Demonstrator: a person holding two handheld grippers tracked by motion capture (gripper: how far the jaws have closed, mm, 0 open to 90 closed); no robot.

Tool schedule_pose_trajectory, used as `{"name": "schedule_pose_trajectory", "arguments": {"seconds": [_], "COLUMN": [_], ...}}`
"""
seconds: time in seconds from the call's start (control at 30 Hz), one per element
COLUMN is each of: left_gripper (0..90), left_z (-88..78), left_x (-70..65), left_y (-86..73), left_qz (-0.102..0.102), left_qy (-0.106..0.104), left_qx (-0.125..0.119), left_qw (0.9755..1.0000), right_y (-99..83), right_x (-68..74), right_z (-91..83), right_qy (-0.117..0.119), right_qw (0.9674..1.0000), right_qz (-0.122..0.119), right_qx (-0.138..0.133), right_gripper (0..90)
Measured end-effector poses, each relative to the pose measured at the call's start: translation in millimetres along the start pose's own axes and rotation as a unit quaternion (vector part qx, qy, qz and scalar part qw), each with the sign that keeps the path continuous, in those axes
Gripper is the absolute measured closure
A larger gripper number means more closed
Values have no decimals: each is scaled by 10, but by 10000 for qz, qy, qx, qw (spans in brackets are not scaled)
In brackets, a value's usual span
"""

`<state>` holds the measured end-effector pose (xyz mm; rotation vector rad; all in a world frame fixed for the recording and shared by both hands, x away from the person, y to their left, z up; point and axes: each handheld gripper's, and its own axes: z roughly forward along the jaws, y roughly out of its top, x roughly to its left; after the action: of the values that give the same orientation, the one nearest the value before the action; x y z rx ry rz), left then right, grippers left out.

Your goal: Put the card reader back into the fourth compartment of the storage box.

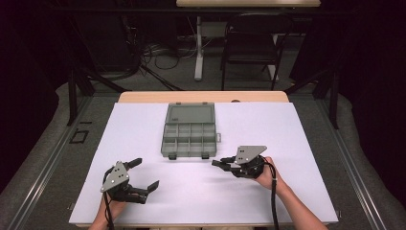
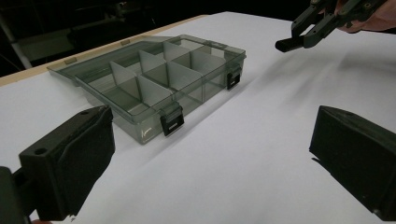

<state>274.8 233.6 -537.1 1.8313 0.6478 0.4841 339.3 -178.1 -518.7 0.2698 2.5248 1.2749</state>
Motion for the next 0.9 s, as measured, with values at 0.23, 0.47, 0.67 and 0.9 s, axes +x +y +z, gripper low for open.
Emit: {"name": "schedule_pose_trajectory", "arguments": {"seconds": [0.23, 0.47, 0.67, 0.9], "left_gripper": [1, 1, 1, 1], "left_z": [6, 4, 13, 14], "left_x": [-2, 3, -1, -2], "left_y": [0, -1, -1, -1], "left_qz": [-11, -12, -28, -27], "left_qy": [-21, 3, -31, -33], "left_qx": [1, 6, 1, 3], "left_qw": [10000, 10000, 10000, 10000], "right_y": [-6, -2, -4, 1], "right_x": [-32, -52, -69, -93], "right_z": [-45, -85, -112, -131], "right_qy": [-83, -168, -238, -333], "right_qw": [9999, 9998, 9996, 9993], "right_qz": [51, 73, 86, 141], "right_qx": [-42, -67, -78, -69], "right_gripper": [737, 737, 738, 738]}}
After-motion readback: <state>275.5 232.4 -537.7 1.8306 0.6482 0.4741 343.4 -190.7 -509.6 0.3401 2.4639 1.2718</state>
